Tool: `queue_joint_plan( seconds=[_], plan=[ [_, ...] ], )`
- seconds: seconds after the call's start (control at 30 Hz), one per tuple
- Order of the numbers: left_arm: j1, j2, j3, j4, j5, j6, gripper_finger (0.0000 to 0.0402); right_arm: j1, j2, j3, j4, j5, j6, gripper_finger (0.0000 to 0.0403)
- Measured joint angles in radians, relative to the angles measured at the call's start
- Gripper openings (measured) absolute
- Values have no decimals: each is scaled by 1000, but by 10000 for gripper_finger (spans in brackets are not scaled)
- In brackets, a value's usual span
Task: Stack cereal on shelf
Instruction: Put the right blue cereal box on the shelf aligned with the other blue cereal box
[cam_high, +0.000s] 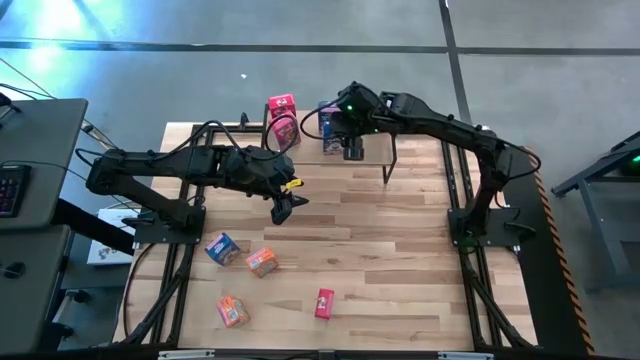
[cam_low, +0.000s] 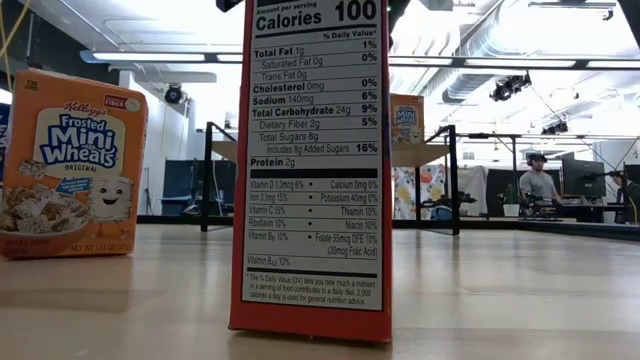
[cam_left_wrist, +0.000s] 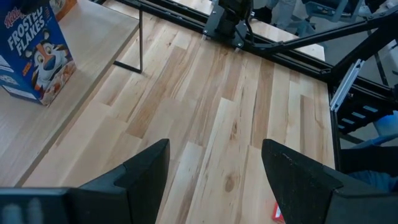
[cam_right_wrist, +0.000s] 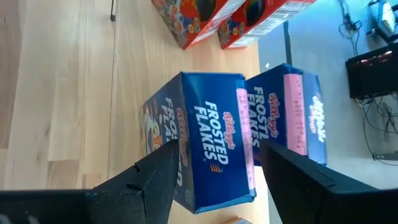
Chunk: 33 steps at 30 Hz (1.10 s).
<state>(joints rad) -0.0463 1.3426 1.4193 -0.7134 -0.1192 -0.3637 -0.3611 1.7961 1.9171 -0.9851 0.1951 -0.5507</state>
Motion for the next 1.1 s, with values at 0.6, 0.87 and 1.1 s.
queue_joint_plan(
  seconds=[0.6, 0.87, 1.1],
  plan=[
    [0, 0, 0, -14, -45, 53, 246, 63, -99, 0, -92, 53, 61, 217],
    [0, 0, 0, -90, -129, 89, 246, 51, -104, 0, -259, -102, 169, 217],
    [0, 0, 0, -175, -173, 97, 246, 28, -102, 0, -277, -216, 176, 217]
  ],
)
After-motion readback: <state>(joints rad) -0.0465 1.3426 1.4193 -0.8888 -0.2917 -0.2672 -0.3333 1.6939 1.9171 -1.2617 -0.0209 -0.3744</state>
